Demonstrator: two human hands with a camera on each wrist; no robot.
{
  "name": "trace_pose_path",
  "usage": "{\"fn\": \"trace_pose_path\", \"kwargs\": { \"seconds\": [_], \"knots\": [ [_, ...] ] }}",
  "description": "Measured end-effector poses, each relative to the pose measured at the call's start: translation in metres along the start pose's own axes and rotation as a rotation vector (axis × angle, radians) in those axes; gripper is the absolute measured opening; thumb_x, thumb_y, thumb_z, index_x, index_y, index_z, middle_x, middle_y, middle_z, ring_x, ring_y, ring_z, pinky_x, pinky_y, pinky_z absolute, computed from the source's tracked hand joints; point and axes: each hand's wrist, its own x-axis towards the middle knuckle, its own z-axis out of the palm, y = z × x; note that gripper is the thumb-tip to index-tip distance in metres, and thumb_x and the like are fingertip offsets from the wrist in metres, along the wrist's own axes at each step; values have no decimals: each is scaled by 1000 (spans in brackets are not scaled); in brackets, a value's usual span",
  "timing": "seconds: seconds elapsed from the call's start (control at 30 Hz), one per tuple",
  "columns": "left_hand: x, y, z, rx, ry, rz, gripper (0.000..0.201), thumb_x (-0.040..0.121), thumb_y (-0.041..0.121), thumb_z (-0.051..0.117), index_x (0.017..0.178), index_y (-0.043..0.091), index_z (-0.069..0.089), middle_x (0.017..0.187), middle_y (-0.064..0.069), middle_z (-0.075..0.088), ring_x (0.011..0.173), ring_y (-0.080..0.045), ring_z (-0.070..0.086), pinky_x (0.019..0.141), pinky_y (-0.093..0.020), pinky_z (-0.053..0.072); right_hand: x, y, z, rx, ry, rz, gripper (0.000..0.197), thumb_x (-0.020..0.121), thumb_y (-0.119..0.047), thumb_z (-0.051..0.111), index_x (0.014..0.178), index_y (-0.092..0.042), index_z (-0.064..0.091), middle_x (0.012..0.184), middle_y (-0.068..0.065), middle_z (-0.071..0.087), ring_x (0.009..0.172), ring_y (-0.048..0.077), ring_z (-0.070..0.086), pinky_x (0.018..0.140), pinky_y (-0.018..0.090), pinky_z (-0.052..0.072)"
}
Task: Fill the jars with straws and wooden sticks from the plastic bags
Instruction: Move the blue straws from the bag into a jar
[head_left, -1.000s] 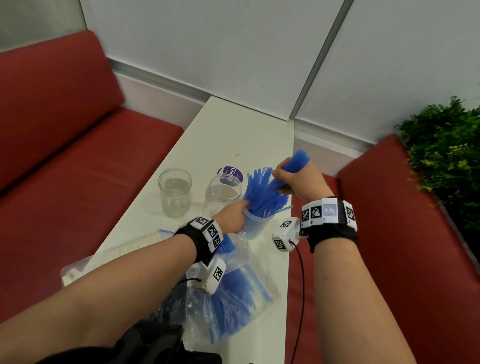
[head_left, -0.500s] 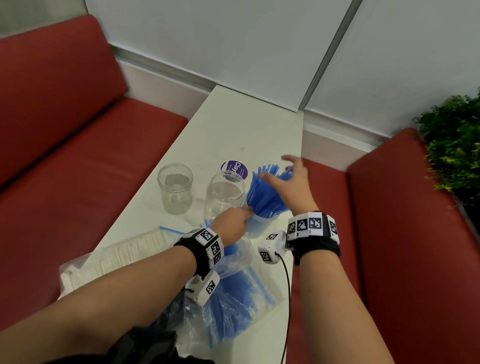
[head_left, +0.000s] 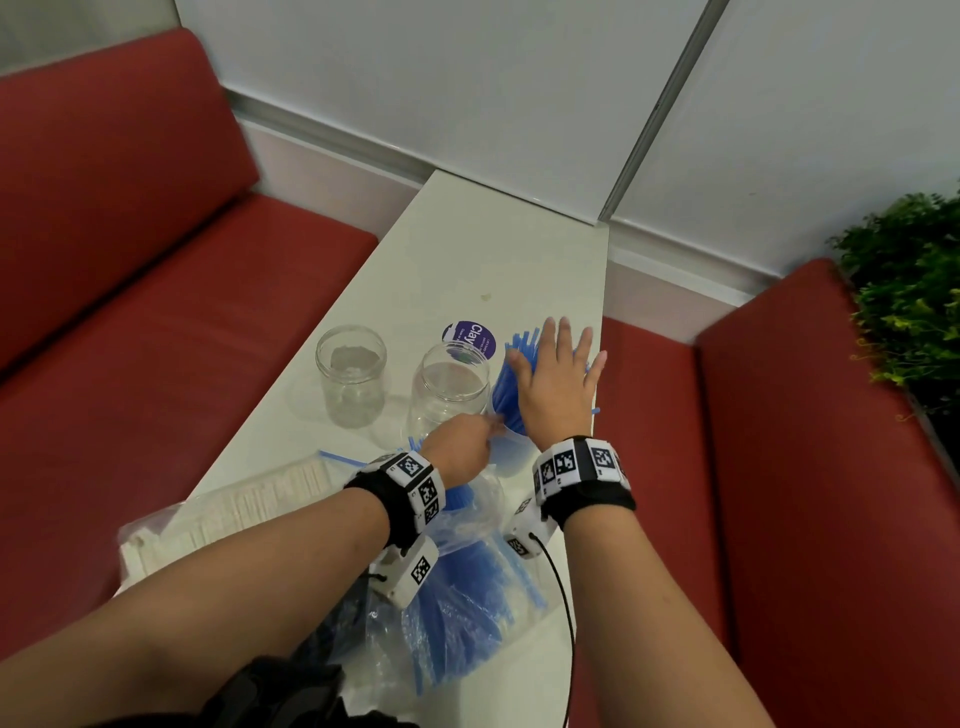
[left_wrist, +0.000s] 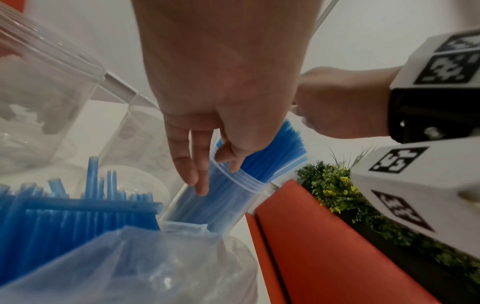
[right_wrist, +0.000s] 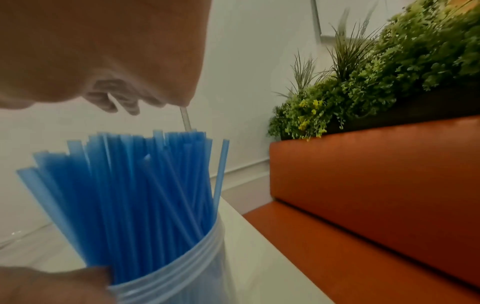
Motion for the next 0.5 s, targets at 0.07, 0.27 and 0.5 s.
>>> {"fn": "trace_pose_path", "kwargs": {
  "seconds": [0.07,0.27,0.5],
  "knots": [
    [0,0,-4,-99,63,33,44,93,-1,39,127,12,64,126,-7,66,114,-22,61,99,-35,47,-3,0,1,-63,-79,9,77,103,-62,21,162,-13,9,170,9,5,156,31,-10,123,56,-8],
    [-11,-22,-32,-264,92,-47,39,78,-8,44,68,18,71,76,5,70,67,2,61,68,-15,46,-22,-6,2,201,185,-23,56,106,-45,40,155,-18,37,161,9,34,153,34,17,124,51,8],
    [-39,-55,-28,501,-478,-193,56,81,22,73,133,34,53,128,-5,39,119,-29,44,99,-43,47,-55,-44,15,626,100,-137,16,96,-13,47,91,-15,62,78,-2,63,72,18,59,66,34,49]
  ]
}}
